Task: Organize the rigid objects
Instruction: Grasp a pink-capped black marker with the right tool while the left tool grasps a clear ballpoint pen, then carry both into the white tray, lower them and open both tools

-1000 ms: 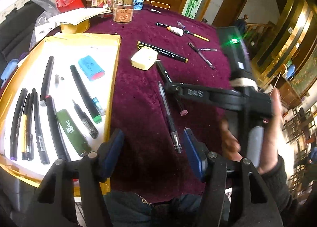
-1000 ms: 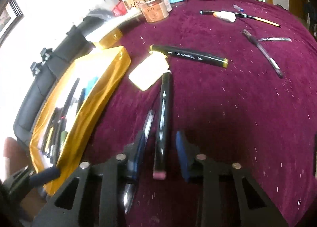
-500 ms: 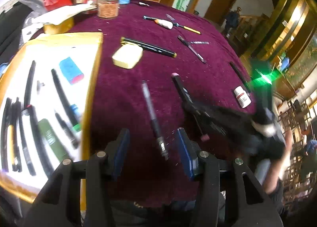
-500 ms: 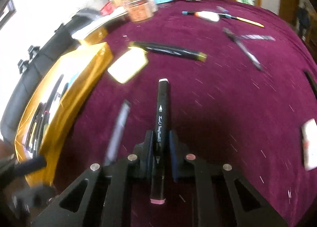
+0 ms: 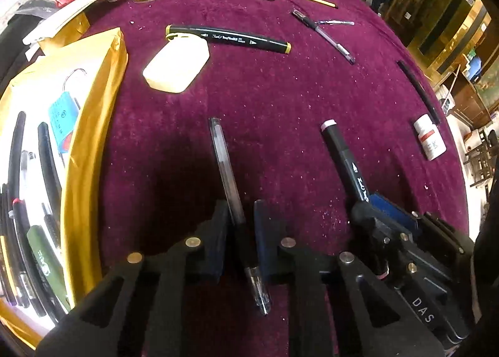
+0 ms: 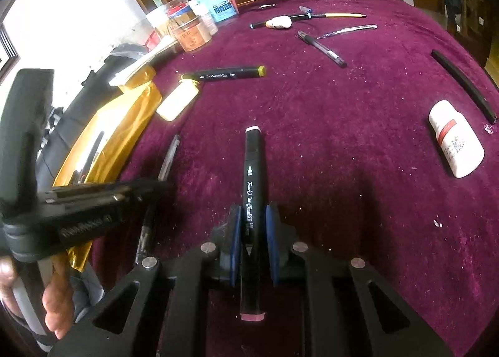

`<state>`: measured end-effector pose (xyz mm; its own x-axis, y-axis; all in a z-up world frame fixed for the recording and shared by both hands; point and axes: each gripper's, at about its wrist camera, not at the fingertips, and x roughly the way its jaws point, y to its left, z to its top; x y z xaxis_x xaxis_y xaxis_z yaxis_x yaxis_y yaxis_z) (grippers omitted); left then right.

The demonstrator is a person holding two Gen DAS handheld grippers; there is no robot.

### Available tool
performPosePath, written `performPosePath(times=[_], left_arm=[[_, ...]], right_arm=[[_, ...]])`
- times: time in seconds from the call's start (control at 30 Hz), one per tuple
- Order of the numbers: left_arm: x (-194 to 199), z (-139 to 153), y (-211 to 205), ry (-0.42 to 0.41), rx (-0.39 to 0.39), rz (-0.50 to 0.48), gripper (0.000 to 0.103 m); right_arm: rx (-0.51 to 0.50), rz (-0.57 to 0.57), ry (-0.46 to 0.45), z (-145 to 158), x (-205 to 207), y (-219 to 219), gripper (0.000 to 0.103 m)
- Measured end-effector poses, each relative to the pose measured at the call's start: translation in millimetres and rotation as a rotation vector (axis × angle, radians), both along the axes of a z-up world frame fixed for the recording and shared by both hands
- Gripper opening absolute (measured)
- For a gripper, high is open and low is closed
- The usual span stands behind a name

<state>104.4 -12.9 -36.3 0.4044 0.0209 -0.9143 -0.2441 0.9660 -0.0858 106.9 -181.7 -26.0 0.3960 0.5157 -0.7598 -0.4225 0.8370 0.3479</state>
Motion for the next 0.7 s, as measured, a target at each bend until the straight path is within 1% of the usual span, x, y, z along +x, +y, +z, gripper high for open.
performPosePath(times=[0.1,0.17,0.2,0.23,0.27,0.3,0.33,0.5,0.57,0.7], left_arm=[[3,-1,-5,-0.001,0.038,-0.008,0.014],[6,-1,-4,-0.015,0.035,-0.011,0.013],[5,0,-1,-0.024,0.032,-0.009,0.008],[5,0,1,-0.029,0.024,-0.011,0.007],[5,1,4,-0.037,0.002,-0.017,0.007],[2,2,5,-0.055,-0.049,-0.021,0.007],[2,3,5,-0.071,-0.083,-0.019,0.007],[-15,18,6,-0.128,-0.183,-0.022,0.006],[-25,27,9,-0.152,-0.205,-0.008,0.007],[-51,51,23,-0.204,-0.264,0.023,0.007]], right_arm=[[0.005,-0.001,-0.006,-1,-1,2,0.014],[0.007,-0.003,-0.006,-1,-2,2,0.014],[0.005,-0.003,-0.007,-1,-2,3,0.014],[0.000,0.001,-0.014,0,-3,3,0.014],[-0.003,0.003,-0.022,0,-4,4,0.014],[0.001,0.002,-0.024,-1,-5,3,0.014],[0.009,-0.002,-0.022,-1,-5,2,0.014],[0.042,-0.018,-0.019,-1,-8,-1,0.014],[0.061,-0.020,-0.019,1,-10,-2,0.014],[0.110,0.017,-0.050,18,-19,5,0.014]])
